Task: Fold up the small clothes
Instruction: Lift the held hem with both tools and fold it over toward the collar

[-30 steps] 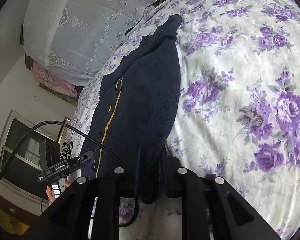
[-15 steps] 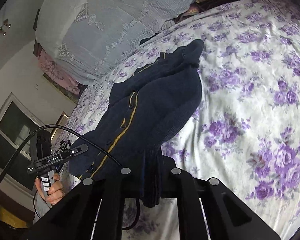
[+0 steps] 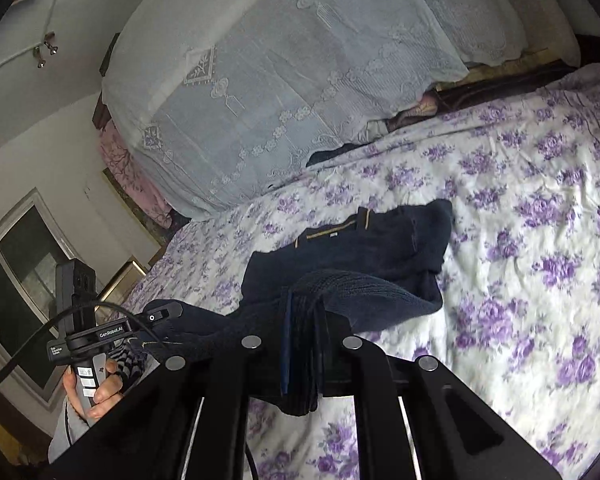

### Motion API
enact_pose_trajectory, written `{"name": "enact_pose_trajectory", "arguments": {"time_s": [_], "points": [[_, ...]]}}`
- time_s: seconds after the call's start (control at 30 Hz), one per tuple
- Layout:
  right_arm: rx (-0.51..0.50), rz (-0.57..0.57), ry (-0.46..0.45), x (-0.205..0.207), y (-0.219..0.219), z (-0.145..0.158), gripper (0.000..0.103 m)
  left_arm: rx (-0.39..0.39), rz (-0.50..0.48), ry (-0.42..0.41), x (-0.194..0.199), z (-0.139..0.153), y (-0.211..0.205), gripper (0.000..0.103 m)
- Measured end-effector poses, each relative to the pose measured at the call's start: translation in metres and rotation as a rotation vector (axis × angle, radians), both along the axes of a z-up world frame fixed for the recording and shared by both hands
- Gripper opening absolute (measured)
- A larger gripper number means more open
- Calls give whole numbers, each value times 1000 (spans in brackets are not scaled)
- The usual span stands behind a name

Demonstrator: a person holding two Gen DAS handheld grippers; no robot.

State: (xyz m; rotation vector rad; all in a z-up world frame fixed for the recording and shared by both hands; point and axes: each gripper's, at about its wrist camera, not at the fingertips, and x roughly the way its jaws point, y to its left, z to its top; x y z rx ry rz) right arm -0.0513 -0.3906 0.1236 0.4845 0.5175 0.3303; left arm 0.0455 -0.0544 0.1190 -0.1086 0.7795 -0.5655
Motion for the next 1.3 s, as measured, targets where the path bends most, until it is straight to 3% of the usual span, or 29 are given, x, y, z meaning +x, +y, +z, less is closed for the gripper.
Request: {"name": "enact_pose_trajectory", "arguments": {"time_s": [0.2, 0.37, 0.57, 0.7, 0.8, 0.97, 1.1, 1.17, 1.23, 1.3], "points": [[1, -43, -11, 50, -4, 19, 10, 29, 49, -30, 43, 21, -20, 10], [-4, -76, -12, 83, -6, 17, 10, 71, 103, -36, 73, 19, -33, 10], [82, -124, 17, 123, -22, -2, 10, 80, 155, -30, 102, 11, -39, 10], [171, -147, 72, 154, -33, -29, 10, 40, 178, 21, 128, -4, -36, 10], [219, -162, 115, 180, -36, -48, 10, 53, 200, 60, 149, -21, -37, 10], [139, -194, 105, 208, -21, -59, 10, 88, 243, 70, 174, -45, -37, 11], [6, -239, 149, 234, -9, -84, 11, -17, 275, 162, 196, -83, -26, 18], [-63, -240, 208, 248, -8, -99, 12, -13, 262, 199, 202, -100, -27, 20], [-11, -245, 224, 248, -14, -106, 14, -16, 254, 201, 203, -96, -27, 20], [-9, -243, 215, 244, -16, -104, 17, -67, 257, 200, 201, -90, -19, 25]]}}
